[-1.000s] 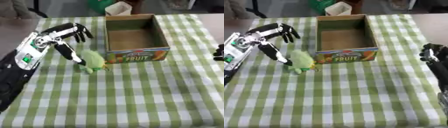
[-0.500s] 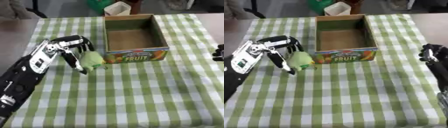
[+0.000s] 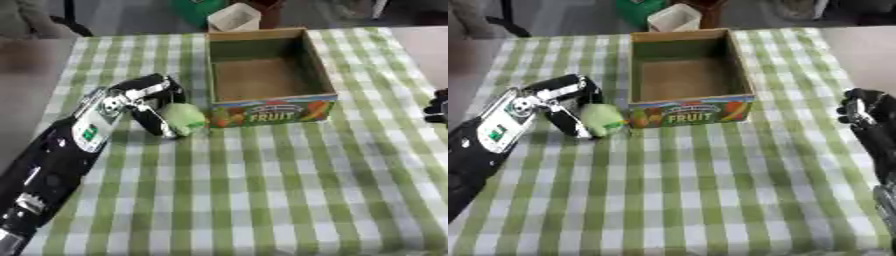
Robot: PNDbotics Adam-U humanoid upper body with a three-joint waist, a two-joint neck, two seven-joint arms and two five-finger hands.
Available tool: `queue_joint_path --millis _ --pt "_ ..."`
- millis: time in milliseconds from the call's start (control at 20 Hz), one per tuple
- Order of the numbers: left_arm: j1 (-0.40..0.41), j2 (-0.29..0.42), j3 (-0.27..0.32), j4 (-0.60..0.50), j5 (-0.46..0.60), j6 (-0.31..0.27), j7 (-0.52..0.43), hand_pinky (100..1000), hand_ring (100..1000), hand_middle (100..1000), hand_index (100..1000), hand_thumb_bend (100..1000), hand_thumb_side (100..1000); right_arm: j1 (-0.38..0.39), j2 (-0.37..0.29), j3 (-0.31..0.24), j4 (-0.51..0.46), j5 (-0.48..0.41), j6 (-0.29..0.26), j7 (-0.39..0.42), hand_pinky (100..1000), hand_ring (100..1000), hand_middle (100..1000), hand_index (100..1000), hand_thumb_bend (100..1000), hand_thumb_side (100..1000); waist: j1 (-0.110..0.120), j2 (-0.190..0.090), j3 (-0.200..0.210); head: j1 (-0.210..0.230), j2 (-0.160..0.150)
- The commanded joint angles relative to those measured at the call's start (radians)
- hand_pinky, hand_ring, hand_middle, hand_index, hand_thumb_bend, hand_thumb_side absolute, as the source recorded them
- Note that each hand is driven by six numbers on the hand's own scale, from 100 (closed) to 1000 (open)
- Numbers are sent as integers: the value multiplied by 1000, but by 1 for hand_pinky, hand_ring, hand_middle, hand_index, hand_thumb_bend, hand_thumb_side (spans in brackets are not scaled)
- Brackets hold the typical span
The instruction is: Pick up objects on the table and place them in the box.
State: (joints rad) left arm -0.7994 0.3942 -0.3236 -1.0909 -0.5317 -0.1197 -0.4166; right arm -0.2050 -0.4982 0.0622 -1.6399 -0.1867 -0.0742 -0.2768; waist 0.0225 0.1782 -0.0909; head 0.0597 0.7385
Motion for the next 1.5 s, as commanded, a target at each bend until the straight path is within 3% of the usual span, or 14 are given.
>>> queue_joint_path --millis 50,200,250,300,550,850,1250,1450,1500 --pt "-13 18 21 -32 23 20 40 440 293 287 382 302 100 -11 -19 -6 -9 -3 -1 1 613 619 561 662 100 527 -2 -17 0 1 1" --pt "-26 54 26 -85 37 28 38 432 265 258 358 317 100 -10 -20 -6 -9 -2 -2 1 612 619 561 662 100 526 1 -19 -1 0 -1" --pt "-31 68 29 -107 41 30 34 433 264 257 357 249 158 -10 -21 -7 -9 -2 -2 0 612 619 561 662 100 526 1 -19 -1 0 -1" --pt "-40 84 32 -132 48 30 31 435 266 258 359 324 100 -10 -21 -7 -8 -2 -2 0 612 619 561 662 100 526 2 -20 -1 -1 -1" --pt "-97 117 59 -203 52 54 53 440 277 269 370 337 100 -12 -22 -5 -9 -2 -1 2 612 619 561 662 100 525 4 -22 -7 -1 -7" --pt "-193 19 71 -113 -39 35 108 460 303 292 392 351 100 -29 -20 7 -12 -4 2 13 612 618 561 662 100 521 0 -17 -29 16 -20" --pt "-281 -159 121 98 -287 -37 255 489 360 344 440 386 100 -67 -10 33 -15 -9 8 38 612 618 561 662 100 522 1 2 -83 60 -44" --pt "-288 -214 147 172 -377 -52 324 532 480 466 545 653 100 -80 -5 41 -15 -11 9 48 612 618 561 662 100 523 4 7 -101 73 -52" --pt "-287 -221 150 183 -395 -55 334 553 522 515 594 765 100 -81 -5 42 -15 -11 9 48 612 618 561 662 100 523 5 8 -104 74 -53"
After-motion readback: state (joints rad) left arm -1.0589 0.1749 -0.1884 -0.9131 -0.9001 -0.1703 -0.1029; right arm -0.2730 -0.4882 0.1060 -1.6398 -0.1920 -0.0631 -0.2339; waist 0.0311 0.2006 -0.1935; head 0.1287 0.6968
